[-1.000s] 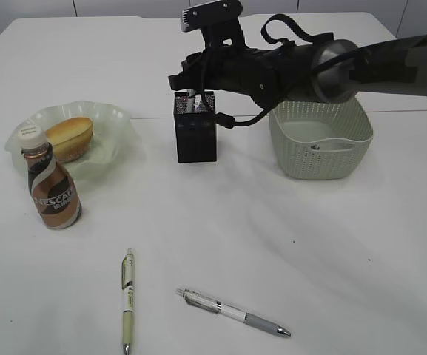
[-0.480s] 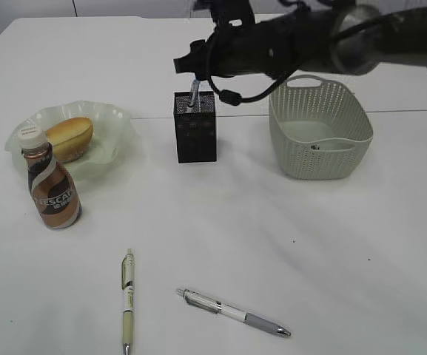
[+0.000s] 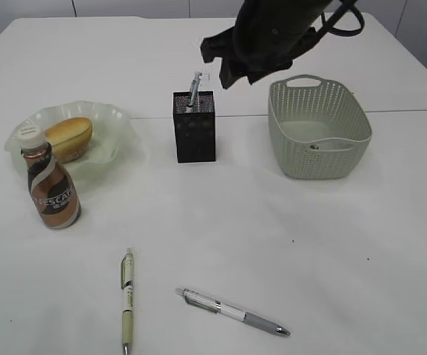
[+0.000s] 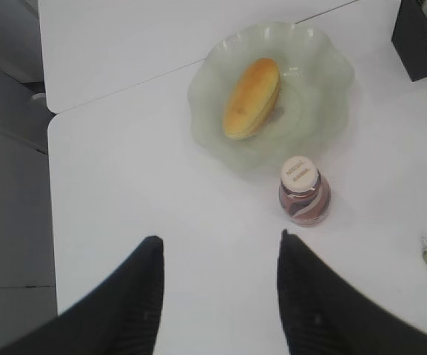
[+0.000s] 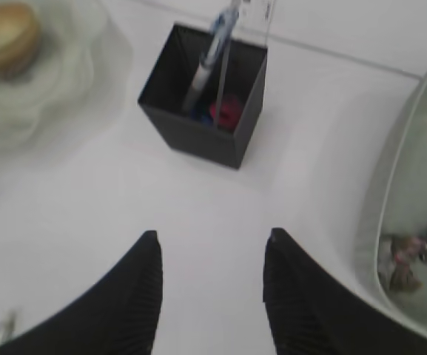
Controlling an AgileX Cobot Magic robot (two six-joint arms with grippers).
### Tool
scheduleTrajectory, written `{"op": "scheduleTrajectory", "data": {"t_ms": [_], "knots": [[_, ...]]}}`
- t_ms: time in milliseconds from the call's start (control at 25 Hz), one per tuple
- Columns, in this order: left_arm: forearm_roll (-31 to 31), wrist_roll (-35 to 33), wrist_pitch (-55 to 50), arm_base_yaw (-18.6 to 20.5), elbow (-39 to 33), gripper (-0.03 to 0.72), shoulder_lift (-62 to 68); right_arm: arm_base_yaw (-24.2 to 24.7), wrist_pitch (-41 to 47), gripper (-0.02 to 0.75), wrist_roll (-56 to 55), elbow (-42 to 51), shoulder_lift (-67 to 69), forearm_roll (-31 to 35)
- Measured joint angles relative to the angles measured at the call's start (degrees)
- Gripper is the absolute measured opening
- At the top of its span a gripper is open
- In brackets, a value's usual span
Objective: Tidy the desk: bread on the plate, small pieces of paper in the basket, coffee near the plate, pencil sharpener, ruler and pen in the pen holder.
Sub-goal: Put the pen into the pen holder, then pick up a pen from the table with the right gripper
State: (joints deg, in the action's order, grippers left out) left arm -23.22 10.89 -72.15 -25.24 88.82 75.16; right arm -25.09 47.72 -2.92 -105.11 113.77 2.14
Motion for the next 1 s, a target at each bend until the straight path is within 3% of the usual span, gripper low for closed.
{"op": "scheduleTrajectory", "data": {"t_ms": [360,680,1000], "knots": [[5.35,0.0,0.0,0.0,0.0,0.368,0.0,-4.1,21.06,0.334,9.38,0.0,-0.56,0.83],[6.84,0.0,0.0,0.0,0.0,0.368,-0.82,-5.99,22.62,0.333,10.83,2.19,-0.56,5.0],[6.84,0.0,0.0,0.0,0.0,0.368,-1.46,-8.75,22.62,0.333,17.63,13.12,-0.56,8.29]]}}
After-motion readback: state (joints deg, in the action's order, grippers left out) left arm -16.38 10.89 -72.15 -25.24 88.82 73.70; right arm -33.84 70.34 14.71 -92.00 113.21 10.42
